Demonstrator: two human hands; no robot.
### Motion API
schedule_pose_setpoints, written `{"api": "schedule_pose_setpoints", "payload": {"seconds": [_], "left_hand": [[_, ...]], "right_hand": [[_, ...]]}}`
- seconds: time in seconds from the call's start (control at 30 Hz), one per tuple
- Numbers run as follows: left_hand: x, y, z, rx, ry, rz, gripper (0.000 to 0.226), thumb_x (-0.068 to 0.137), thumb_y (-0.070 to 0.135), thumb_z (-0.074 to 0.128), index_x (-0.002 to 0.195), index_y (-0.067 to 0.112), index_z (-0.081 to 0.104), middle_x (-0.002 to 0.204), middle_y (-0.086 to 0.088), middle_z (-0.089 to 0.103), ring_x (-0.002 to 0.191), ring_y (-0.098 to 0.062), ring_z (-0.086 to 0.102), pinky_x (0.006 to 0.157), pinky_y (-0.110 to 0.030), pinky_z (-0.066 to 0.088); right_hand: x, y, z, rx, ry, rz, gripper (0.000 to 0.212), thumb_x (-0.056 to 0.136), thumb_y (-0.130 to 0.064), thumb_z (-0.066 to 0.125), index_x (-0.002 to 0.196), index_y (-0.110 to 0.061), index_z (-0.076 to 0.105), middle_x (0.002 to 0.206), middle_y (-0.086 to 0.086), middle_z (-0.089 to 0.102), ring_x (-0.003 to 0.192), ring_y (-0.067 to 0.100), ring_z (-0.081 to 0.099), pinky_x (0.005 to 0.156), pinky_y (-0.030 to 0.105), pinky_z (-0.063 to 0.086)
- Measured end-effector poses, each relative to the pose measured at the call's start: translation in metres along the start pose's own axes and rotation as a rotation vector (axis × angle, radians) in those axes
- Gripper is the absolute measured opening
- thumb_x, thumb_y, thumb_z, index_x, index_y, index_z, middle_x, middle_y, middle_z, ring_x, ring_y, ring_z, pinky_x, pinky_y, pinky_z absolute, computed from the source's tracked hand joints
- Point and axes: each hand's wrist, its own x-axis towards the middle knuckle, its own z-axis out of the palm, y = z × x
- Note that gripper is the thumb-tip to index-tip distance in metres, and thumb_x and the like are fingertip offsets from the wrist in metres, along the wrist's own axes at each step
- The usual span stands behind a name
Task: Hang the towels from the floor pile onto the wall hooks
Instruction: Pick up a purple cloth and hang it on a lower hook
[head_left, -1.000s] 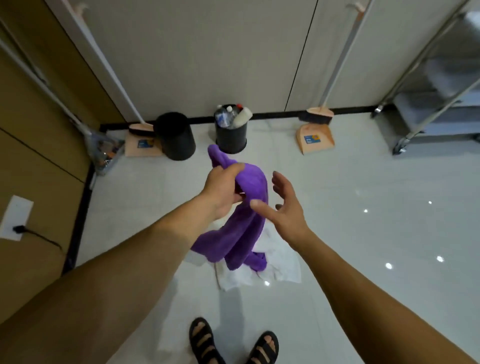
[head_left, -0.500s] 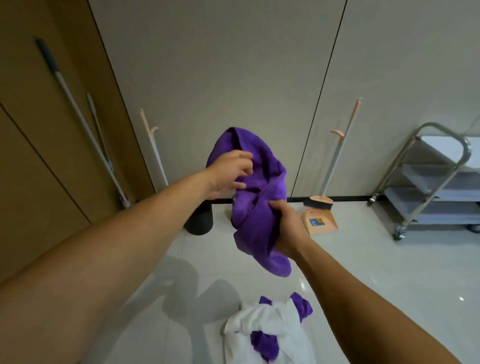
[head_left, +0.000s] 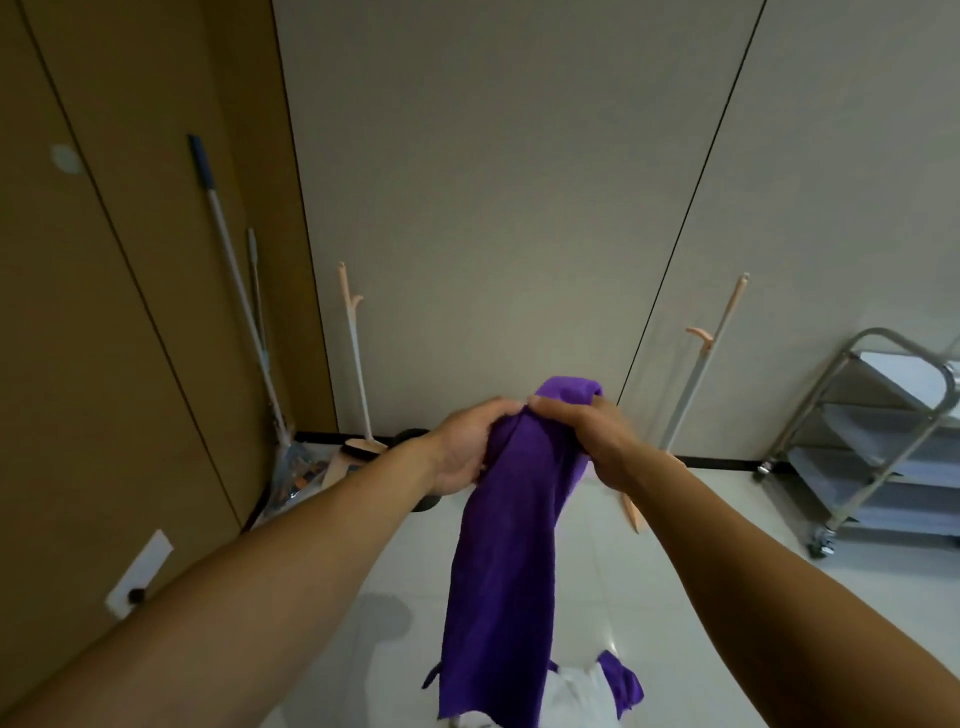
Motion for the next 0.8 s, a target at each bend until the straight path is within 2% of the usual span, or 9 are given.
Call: {"api": "schedule_pose_setpoints", "payload": {"seconds": [0.07,0.13,0.2,0.27,0.4,0.53,0.63,0.7,0.8], "left_hand": [[-0.001,0.001,-0.006,-0.068,0.022,0.058,0.037,0.084,0.032,0.061,0.112,0.011,0.07,0.117,-0.012,0.068,0.115,-0.028,0.061,0.105,-0.043,0.042],[-0.001,0.005,-0.01,-0.099,0.055,0.118,0.023,0.089,0.025,0.059,0.102,0.013,0.074,0.11,-0.012,0.071,0.107,-0.026,0.065,0.093,-0.038,0.051],[-0.006,0.011,-0.009,-0.052,0.061,0.155,0.019,0.091,0.02,0.057,0.095,0.017,0.076,0.106,-0.012,0.072,0.101,-0.026,0.068,0.085,-0.037,0.055],[-0.011,0.014,-0.007,0.033,0.033,0.156,0.02,0.087,0.018,0.057,0.097,0.02,0.075,0.107,-0.011,0.072,0.104,-0.028,0.066,0.092,-0.041,0.053],[-0.018,0.016,-0.011,0.005,0.012,0.159,0.026,0.089,0.008,0.053,0.099,0.019,0.074,0.109,-0.009,0.072,0.105,-0.027,0.065,0.097,-0.043,0.049],[-0.023,0.023,-0.023,-0.018,0.137,0.199,0.027,0.092,0.003,0.048,0.099,0.014,0.071,0.107,-0.013,0.07,0.1,-0.029,0.064,0.094,-0.046,0.048],[-0.027,0.026,-0.026,0.0,0.216,0.251,0.025,0.094,0.003,0.045,0.103,0.01,0.067,0.103,-0.016,0.067,0.097,-0.03,0.059,0.086,-0.038,0.049],[-0.028,0.03,-0.022,-0.006,0.21,0.268,0.025,0.096,0.005,0.044,0.105,0.014,0.066,0.106,-0.014,0.069,0.099,-0.03,0.063,0.089,-0.038,0.051],[-0.029,0.04,-0.012,-0.041,0.189,0.255,0.03,0.095,0.003,0.045,0.106,0.025,0.062,0.112,-0.013,0.067,0.107,-0.032,0.062,0.098,-0.043,0.049]], "right_hand": [[-0.002,-0.002,0.002,-0.089,0.002,0.04,0.039,0.064,-0.044,0.085,0.093,-0.021,0.071,0.097,0.001,0.073,0.09,0.017,0.067,0.075,0.034,0.054],[-0.002,-0.002,0.003,-0.103,0.066,0.154,0.051,0.068,-0.053,0.079,0.102,-0.021,0.061,0.103,0.001,0.065,0.096,0.023,0.061,0.08,0.039,0.052],[-0.004,-0.004,0.003,-0.091,0.088,0.229,0.047,0.073,-0.059,0.072,0.097,-0.02,0.057,0.1,0.002,0.061,0.094,0.025,0.058,0.078,0.042,0.049],[-0.006,-0.004,0.004,-0.051,0.026,0.255,0.05,0.077,-0.061,0.067,0.101,-0.019,0.057,0.103,0.003,0.06,0.099,0.028,0.058,0.082,0.044,0.051],[-0.009,0.0,0.006,0.007,-0.021,0.244,0.042,0.084,-0.034,0.071,0.115,-0.006,0.062,0.116,0.012,0.064,0.108,0.03,0.06,0.094,0.048,0.051],[-0.006,0.007,0.001,0.013,0.02,0.195,0.023,0.088,-0.01,0.062,0.106,0.003,0.063,0.112,0.022,0.064,0.104,0.034,0.061,0.087,0.046,0.055],[0.0,0.005,0.006,-0.196,0.061,0.148,0.021,0.09,-0.013,0.058,0.102,0.004,0.062,0.103,0.022,0.065,0.096,0.034,0.064,0.085,0.049,0.057],[0.006,0.003,0.012,-0.153,0.104,0.138,0.021,0.09,-0.017,0.05,0.097,-0.001,0.062,0.096,0.017,0.063,0.092,0.033,0.062,0.079,0.048,0.057],[0.015,0.003,0.019,0.023,-0.106,0.162,0.032,0.083,-0.039,0.063,0.101,-0.013,0.065,0.099,0.004,0.067,0.095,0.025,0.062,0.08,0.043,0.053]]}}
